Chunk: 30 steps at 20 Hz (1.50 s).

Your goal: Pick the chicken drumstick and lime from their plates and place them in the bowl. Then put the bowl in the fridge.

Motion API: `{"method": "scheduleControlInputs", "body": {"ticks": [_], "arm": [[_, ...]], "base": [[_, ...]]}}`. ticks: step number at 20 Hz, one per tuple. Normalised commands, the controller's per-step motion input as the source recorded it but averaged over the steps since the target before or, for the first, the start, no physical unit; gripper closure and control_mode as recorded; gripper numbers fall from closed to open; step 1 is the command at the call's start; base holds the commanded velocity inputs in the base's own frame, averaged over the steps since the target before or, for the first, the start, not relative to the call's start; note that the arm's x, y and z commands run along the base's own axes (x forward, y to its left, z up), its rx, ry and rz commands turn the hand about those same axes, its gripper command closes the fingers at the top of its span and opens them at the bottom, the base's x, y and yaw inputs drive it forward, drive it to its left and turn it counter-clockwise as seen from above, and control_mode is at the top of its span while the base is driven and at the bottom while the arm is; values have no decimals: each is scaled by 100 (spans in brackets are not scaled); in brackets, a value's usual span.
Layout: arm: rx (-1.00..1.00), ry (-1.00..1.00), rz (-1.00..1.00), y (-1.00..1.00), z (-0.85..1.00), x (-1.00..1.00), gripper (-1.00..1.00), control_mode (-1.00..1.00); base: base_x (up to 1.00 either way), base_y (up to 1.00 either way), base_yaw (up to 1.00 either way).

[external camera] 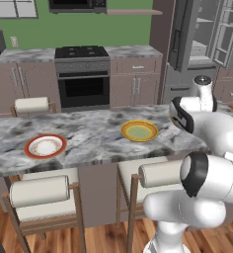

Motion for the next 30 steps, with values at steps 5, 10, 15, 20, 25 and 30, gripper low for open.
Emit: {"method": "scheduleControlInputs", "body": {"ticks": [5,10,15,20,25,30], "arm": [[8,0,0,-56,3,20,100,-100],[7,3,3,-19,-1,37,100,-100],[3,3,13,-1,-10,41,100,-100],[0,0,15,-10,-25,36,100,-100],[0,0,12,-27,-21,36,100,-100],[0,2,3,-24,-11,35,100,-100]], "base": [[0,0,0],[0,0,0],[0,0,0],[0,0,0],[0,0,0],[0,0,0]]}}
